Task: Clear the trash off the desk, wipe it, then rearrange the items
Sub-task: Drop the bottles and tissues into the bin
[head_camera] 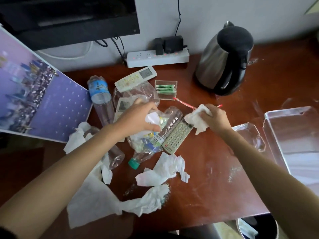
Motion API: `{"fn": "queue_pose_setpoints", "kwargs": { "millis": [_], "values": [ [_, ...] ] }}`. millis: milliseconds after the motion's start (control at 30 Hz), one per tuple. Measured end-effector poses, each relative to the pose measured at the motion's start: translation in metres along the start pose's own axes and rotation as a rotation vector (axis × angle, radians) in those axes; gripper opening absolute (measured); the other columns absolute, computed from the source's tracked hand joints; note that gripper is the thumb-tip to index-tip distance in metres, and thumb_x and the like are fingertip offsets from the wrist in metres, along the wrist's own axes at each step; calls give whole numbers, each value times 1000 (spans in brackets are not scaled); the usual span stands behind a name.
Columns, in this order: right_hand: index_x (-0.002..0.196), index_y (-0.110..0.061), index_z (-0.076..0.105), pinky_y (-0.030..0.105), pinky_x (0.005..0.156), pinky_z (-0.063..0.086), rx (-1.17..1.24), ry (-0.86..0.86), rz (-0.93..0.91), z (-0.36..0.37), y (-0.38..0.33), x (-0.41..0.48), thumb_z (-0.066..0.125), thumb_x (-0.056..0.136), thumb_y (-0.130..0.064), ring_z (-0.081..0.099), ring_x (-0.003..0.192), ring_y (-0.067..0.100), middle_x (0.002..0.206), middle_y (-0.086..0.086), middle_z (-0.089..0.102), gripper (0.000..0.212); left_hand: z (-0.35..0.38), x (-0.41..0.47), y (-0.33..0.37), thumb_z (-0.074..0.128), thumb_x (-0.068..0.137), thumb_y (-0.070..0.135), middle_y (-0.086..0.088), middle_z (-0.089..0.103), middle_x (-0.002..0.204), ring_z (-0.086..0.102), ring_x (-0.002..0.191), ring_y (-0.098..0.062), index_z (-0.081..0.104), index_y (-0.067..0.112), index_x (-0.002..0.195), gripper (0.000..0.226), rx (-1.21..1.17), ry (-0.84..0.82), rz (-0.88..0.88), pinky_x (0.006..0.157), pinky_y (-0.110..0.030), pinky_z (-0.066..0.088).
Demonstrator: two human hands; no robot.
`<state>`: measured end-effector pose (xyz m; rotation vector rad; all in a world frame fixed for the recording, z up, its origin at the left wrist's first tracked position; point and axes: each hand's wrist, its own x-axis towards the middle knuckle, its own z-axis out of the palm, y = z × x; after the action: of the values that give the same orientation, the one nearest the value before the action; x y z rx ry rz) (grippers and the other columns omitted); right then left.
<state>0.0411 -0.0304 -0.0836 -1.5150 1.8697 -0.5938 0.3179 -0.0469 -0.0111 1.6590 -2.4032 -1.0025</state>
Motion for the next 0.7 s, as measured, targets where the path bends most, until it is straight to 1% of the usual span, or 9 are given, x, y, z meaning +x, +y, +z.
{"fn": "queue_pose_setpoints", "kwargs": {
  "millis": [133, 233, 300, 367, 433, 500, 567, 633, 700],
  "values": [
    [96, -16, 58, 17, 52, 39, 129, 38, -11, -4, -27, -26, 59, 88, -21, 54, 68, 12, 79, -3, 60, 9, -10, -2, -8, 82, 61, 39, 1, 49, 108, 47, 99, -15, 55, 19, 108, 57, -90, 121, 12, 72, -26, 32],
    [94, -20, 57, 18, 56, 43, 132, -6, -81, 10, -51, -39, 62, 86, -21, 58, 72, 15, 80, -5, 62, 9, -27, -7, -12, 83, 56, 44, 3, 57, 105, 54, 99, -16, 55, 20, 102, 59, -219, 167, 22, 74, -27, 37],
    [108, -15, 60, 19, 74, 44, 61, -92, -207, 23, -68, -43, 69, 82, -24, 59, 92, 20, 99, 2, 64, 29, -39, -15, -14, 81, 49, 55, 9, 60, 102, 56, 98, -6, 54, 27, 96, 61, -328, 192, 33, 82, -22, 42],
    [122, -12, 57, 34, 97, 41, -120, -234, -453, 38, -79, -40, 73, 75, -38, 50, 112, 26, 118, 10, 58, 57, -49, -24, -19, 82, 54, 47, 16, 58, 97, 51, 87, 16, 51, 33, 88, 48, -401, 235, 49, 79, -6, 37],
    [134, -24, 48, 46, 104, 29, -367, -383, -567, 49, -91, -37, 72, 70, -51, 33, 123, 26, 130, 5, 46, 74, -57, -35, -24, 79, 56, 44, 20, 54, 93, 48, 81, 22, 49, 37, 86, 43, -418, 264, 46, 74, 0, 33],
    [140, -39, 32, 53, 109, 11, -551, -527, -561, 57, -100, -33, 71, 68, -55, 11, 135, 24, 145, -3, 28, 84, -63, -44, -33, 70, 51, 56, 20, 54, 94, 48, 85, 18, 51, 36, 88, 45, -434, 276, 43, 76, -1, 33],
    [141, -45, 23, 60, 109, -2, -693, -591, -593, 61, -105, -27, 72, 67, -56, 1, 140, 25, 150, -6, 19, 90, -64, -50, -44, 66, 50, 60, 14, 58, 99, 52, 95, 5, 54, 30, 92, 53, -458, 281, 30, 80, -8, 35],
    [141, -45, 18, 60, 108, -8, -848, -577, -665, 64, -108, -20, 70, 67, -59, 2, 142, 26, 151, -5, 19, 92, -64, -56, -53, 67, 53, 58, 3, 61, 109, 53, 105, -9, 56, 24, 98, 58, -479, 282, 40, 86, -13, 36],
    [142, -42, 20, 57, 108, -11, -1000, -510, -761, 68, -111, -15, 66, 68, -64, 13, 140, 25, 148, -2, 26, 90, -65, -62, -58, 67, 54, 57, -4, 60, 115, 53, 109, -13, 55, 20, 101, 61, -497, 282, 53, 88, -14, 36]
  ]
}}
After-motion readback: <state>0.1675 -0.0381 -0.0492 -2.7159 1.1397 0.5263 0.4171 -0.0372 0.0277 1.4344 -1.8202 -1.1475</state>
